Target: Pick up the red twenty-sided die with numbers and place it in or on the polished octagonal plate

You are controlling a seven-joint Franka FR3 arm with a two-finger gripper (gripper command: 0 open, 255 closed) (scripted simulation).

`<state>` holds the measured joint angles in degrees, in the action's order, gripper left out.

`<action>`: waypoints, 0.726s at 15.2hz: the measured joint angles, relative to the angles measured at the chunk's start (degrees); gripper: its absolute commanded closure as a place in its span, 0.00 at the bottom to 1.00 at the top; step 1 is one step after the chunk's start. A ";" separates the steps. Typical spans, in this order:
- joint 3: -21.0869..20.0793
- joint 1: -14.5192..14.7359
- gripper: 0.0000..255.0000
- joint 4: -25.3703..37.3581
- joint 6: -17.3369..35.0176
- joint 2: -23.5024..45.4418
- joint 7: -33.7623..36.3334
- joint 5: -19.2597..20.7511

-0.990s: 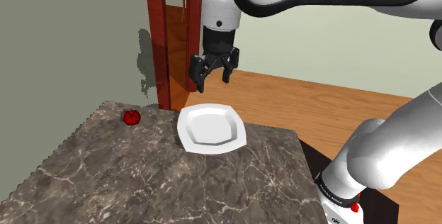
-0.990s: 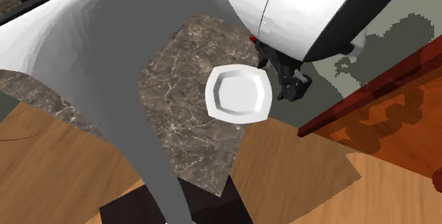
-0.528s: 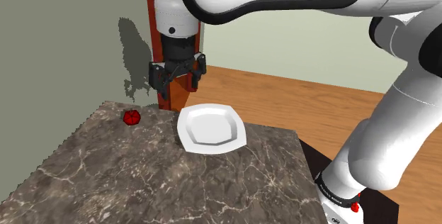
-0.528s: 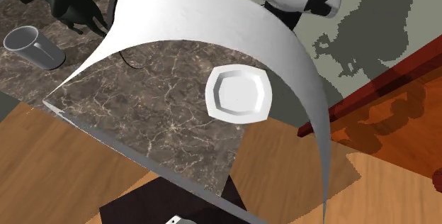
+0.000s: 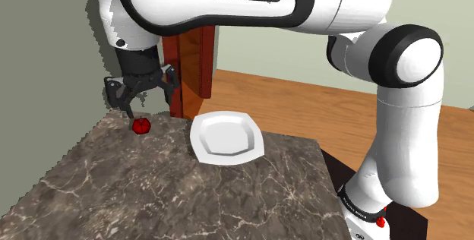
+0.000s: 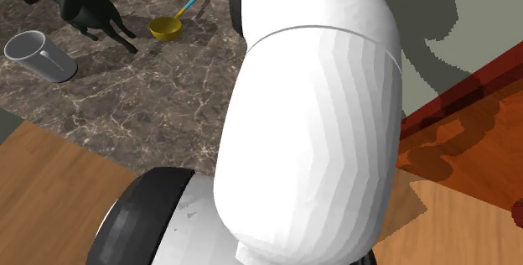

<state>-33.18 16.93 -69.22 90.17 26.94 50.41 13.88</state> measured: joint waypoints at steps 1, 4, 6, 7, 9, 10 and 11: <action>0.34 2.16 0.00 4.35 -1.38 3.23 0.74 1.45; 0.90 4.33 0.00 8.70 -2.44 6.83 1.25 2.94; 0.92 4.20 0.00 7.22 -0.95 6.92 1.56 2.99; 0.88 3.92 0.00 6.08 -0.10 6.68 1.64 2.91; 0.96 3.87 0.00 4.98 1.31 7.03 1.86 3.06; 0.92 3.52 0.00 3.89 2.08 6.76 1.84 2.96; 0.88 3.31 0.00 3.16 2.51 6.47 1.88 2.85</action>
<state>-32.31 20.24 -66.06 92.68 33.41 52.28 16.74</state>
